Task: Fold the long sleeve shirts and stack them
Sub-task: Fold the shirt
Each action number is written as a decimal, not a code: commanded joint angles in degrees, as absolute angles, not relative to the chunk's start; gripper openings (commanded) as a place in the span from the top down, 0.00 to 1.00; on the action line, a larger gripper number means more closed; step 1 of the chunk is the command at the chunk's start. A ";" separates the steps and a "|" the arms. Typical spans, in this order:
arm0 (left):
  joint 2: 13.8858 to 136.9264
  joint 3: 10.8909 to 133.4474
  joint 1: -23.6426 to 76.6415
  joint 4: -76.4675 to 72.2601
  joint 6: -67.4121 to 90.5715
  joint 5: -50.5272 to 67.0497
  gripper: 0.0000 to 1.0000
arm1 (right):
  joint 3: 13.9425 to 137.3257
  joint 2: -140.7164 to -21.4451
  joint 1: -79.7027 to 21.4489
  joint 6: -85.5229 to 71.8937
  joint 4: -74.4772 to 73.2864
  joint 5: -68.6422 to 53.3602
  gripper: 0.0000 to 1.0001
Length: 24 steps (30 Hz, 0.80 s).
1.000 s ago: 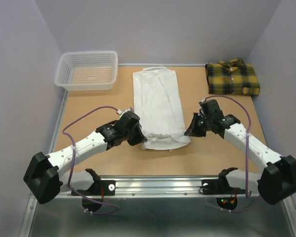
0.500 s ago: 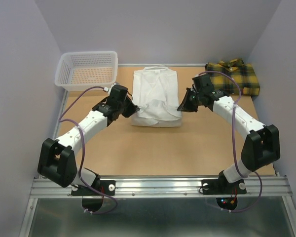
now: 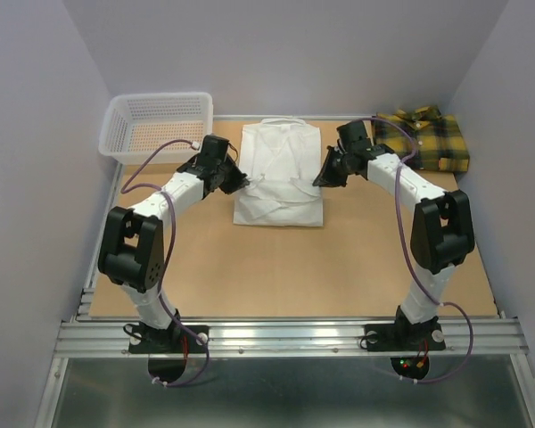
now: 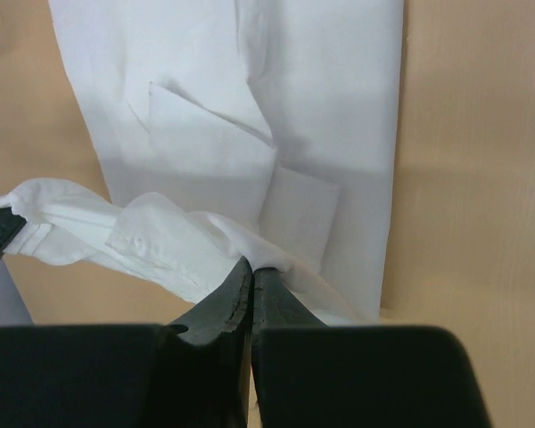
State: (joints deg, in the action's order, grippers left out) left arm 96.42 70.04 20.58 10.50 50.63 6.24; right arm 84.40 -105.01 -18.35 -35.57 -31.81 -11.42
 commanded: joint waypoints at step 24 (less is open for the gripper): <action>96.08 79.28 16.44 9.31 42.72 6.95 0.14 | 87.81 -105.57 -14.68 -23.92 -25.05 -2.37 0.50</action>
State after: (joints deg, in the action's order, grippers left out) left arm 105.43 76.84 16.40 9.15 45.95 8.34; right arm 85.84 -113.99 -13.93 -31.62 -27.86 -4.21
